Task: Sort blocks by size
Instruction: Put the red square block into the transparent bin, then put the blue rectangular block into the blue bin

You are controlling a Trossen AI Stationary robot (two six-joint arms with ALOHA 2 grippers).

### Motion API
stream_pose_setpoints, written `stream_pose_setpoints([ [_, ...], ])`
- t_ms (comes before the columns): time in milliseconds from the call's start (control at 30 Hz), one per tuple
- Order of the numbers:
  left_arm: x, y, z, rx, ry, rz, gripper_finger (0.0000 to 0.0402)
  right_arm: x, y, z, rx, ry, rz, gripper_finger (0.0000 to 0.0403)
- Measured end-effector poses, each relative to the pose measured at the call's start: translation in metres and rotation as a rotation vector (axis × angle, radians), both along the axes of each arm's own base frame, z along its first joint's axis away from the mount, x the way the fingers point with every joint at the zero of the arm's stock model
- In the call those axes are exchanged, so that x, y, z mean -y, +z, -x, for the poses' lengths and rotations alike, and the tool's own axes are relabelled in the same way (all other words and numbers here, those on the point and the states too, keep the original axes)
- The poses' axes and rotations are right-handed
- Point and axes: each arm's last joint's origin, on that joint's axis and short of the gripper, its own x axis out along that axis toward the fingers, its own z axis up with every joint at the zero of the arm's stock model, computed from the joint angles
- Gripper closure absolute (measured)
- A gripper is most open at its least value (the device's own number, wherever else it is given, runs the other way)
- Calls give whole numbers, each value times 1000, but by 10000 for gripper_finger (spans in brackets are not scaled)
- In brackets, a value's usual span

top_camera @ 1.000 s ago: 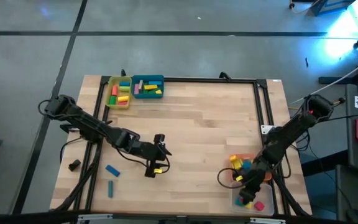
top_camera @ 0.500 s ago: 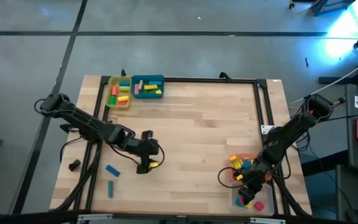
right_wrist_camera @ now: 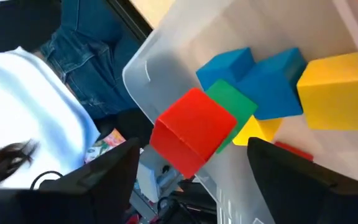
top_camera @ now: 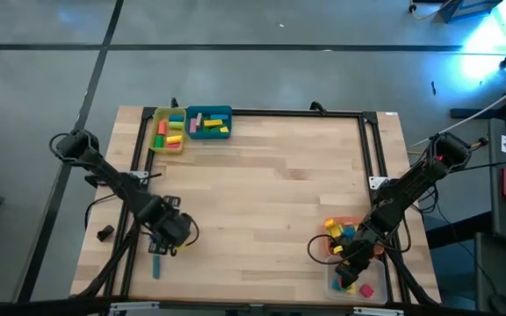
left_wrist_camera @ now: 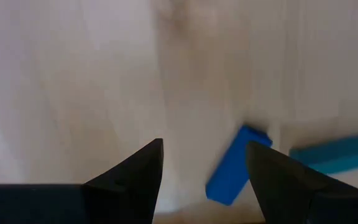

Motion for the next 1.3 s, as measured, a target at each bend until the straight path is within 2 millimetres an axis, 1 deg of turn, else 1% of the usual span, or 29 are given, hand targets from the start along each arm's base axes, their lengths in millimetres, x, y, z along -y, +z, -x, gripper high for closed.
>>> stream_pose_setpoints([
  [167,5,-9,12,-59,-25,18,192,1,-1,1,-77,-50,-1,104],
  [300,11,-13,19,-104,-15,53,192,4,-1,5,-200,-69,76,104],
  [467,18,-16,25,-108,-14,76,192,6,21,7,-324,-59,215,104],
  [533,22,-19,26,-85,-31,97,192,5,34,6,-315,-55,253,104],
  [633,27,-26,28,-56,-39,127,192,5,52,3,-260,-61,307,104],
  [700,29,-31,30,-49,-43,135,192,4,62,0,-194,-71,334,104],
  [900,28,-48,35,-50,-44,46,192,1,84,-9,30,-62,394,104],
  [1000,27,-55,35,-42,-44,5,192,1,89,-12,135,-48,446,104],
  [1100,27,-60,35,-54,-68,-17,192,3,90,-14,229,-33,519,104],
  [1300,30,-64,34,-59,-103,-30,192,8,91,-19,429,-57,726,104],
])
